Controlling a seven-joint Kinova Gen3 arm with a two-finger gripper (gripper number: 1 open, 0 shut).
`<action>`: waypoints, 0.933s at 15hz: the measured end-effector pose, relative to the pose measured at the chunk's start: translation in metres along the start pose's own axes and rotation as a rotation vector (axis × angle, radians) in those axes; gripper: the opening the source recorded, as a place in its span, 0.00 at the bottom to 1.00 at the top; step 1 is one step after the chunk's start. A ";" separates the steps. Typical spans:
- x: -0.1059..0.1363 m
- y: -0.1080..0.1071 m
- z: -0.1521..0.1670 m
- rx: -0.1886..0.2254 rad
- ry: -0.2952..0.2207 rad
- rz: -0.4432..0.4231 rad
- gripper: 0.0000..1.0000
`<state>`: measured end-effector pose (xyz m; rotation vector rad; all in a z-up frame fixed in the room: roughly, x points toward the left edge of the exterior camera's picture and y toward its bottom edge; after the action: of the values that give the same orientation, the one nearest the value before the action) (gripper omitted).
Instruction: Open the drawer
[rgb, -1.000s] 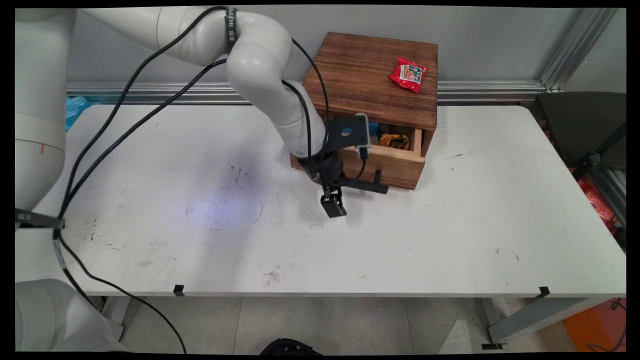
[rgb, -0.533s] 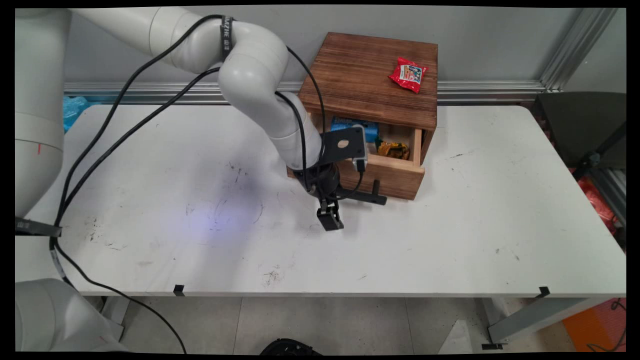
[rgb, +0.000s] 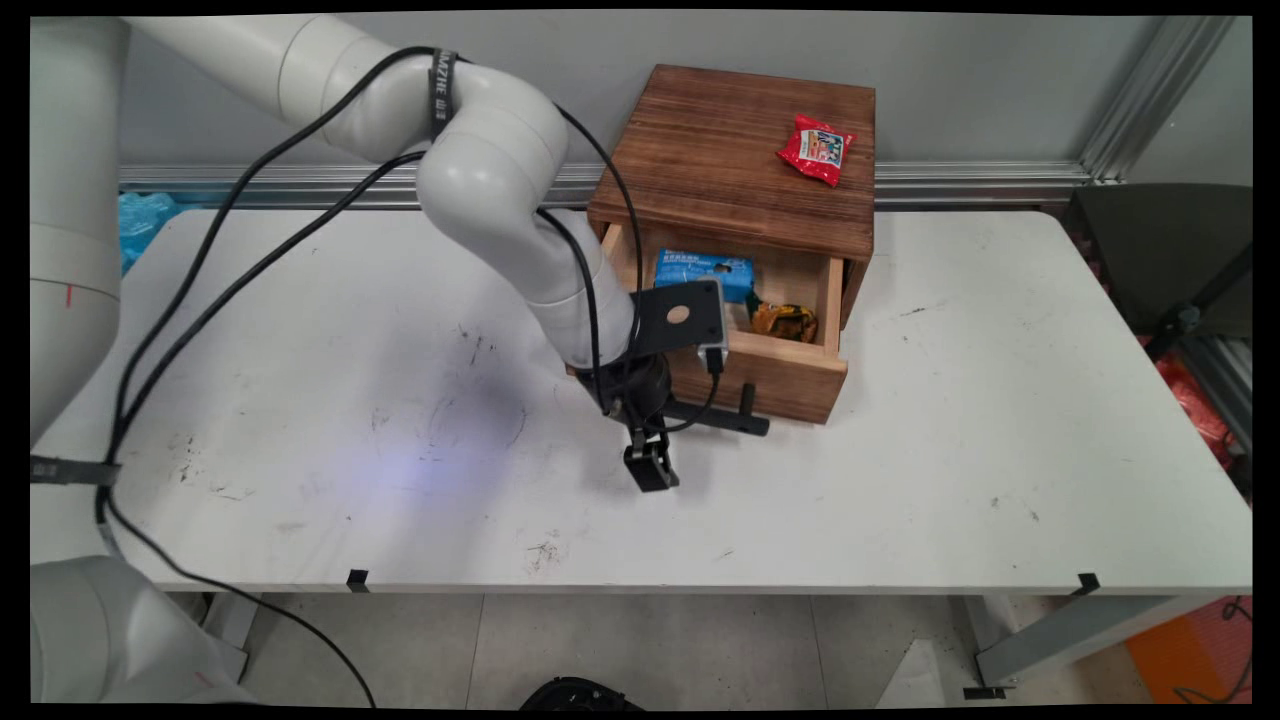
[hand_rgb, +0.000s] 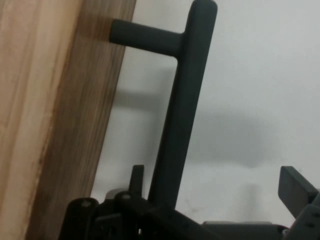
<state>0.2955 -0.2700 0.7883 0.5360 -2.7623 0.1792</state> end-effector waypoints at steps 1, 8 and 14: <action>-0.001 0.004 0.000 -0.001 -0.002 -0.001 1.00; -0.004 0.023 -0.004 0.002 -0.013 0.000 1.00; -0.006 0.041 -0.009 -0.001 -0.020 0.001 1.00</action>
<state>0.2876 -0.2285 0.7926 0.5388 -2.7817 0.1738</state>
